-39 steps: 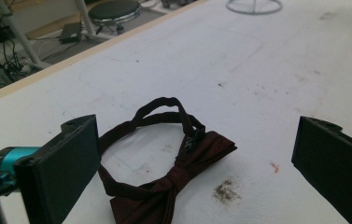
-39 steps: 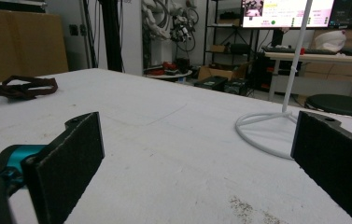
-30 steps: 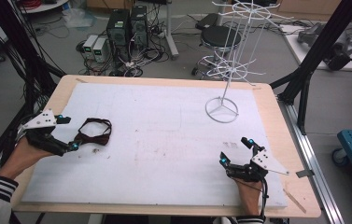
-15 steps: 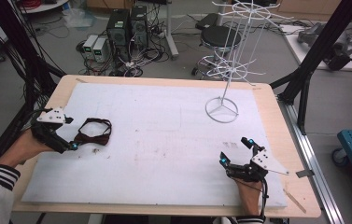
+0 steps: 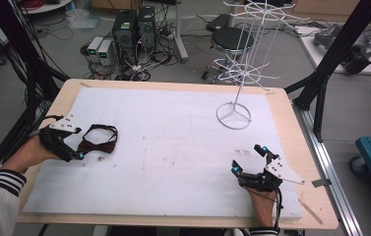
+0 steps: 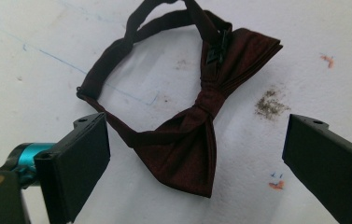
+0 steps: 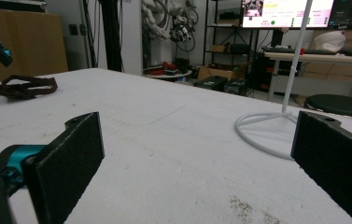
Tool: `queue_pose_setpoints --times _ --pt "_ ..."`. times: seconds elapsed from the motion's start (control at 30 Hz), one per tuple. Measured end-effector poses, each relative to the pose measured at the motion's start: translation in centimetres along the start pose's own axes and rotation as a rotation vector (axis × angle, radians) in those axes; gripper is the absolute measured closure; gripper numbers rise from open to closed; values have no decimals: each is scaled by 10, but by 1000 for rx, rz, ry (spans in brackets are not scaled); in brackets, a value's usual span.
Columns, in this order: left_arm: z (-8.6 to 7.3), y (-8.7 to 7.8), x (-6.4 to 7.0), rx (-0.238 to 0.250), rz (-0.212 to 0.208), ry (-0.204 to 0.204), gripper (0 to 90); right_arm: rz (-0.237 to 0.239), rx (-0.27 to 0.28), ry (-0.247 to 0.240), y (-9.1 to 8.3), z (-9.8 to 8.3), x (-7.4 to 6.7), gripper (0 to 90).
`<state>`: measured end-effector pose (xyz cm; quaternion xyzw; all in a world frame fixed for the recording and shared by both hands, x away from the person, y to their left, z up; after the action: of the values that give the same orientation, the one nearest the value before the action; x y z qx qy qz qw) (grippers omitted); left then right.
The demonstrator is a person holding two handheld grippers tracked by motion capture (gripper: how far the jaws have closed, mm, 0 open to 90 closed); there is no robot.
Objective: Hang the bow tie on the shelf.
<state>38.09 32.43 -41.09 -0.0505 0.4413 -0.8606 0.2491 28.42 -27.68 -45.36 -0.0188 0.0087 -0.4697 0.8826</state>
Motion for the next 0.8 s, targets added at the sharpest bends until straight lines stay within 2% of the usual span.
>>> queue_pose_setpoints --times 0.27,0.47,0.6,0.8 --pt "-3 11 -4 -42 -12 -11 84 0 0 1 0 0 0 19" --pt "-6 17 -6 -95 -21 -37 86 -1 0 0 0 0 0 19" --pt "-7 19 -7 -109 -22 -35 105 -1 0 0 0 0 0 18" --pt "-8 20 -7 -123 -23 -42 184 -2 0 -1 0 0 0 19"
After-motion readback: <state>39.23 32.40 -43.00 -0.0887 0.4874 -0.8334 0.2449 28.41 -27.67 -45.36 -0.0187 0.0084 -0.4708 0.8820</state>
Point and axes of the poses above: each handheld gripper's, and its own axes: y roughly forward along the jaws, z roughly out of its top, x roughly to its right, the point moved 2 cm from there along y, roughly forward along the jaws, and after that the axes turned 1 degree about x, right-handed, at the moved point
